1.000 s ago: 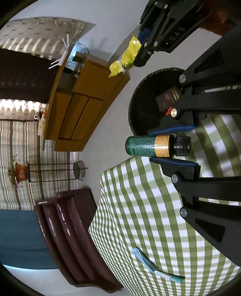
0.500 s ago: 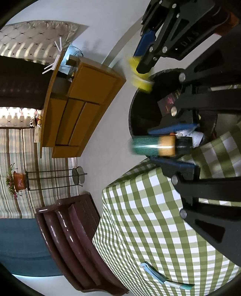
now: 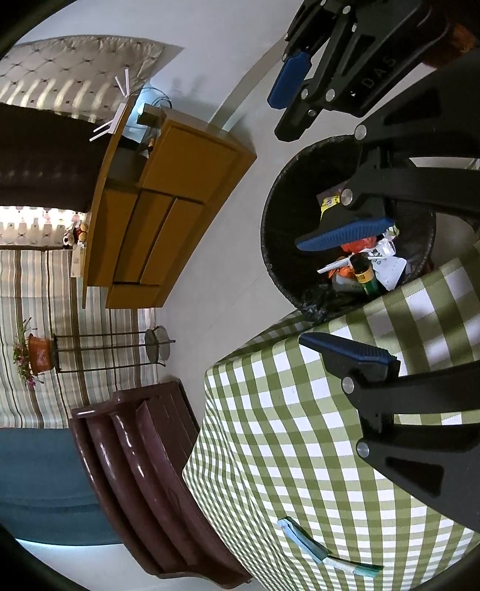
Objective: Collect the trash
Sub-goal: 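Open both grippers to drop the bottle and yellow packet into the bin, then withdraw both grippers from the bin back over the table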
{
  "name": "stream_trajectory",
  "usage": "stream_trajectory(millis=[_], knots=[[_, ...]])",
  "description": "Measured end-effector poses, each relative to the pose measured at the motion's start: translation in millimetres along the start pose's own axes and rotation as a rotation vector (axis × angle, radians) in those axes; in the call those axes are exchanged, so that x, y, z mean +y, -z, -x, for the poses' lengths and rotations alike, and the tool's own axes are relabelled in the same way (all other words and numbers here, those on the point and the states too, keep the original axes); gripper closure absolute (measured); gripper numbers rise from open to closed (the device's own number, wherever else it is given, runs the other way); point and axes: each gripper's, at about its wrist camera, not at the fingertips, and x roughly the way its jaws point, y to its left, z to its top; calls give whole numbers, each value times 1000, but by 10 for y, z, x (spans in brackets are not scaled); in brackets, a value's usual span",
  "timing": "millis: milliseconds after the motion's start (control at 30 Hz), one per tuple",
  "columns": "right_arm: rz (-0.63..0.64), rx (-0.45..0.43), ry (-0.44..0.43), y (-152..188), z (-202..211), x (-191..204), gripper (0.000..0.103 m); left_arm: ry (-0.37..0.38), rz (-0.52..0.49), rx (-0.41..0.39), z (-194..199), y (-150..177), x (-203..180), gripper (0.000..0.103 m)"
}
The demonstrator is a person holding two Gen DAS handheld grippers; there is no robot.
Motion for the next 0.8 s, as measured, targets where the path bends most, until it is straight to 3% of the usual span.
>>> stream_trajectory(millis=[467, 800], knots=[[6, -9, 5, -22, 58, 1, 53, -22, 25, -15, 139, 5, 184, 52], [53, -8, -34, -25, 132, 354, 52, -94, 74, -21, 353, 108, 621, 49]])
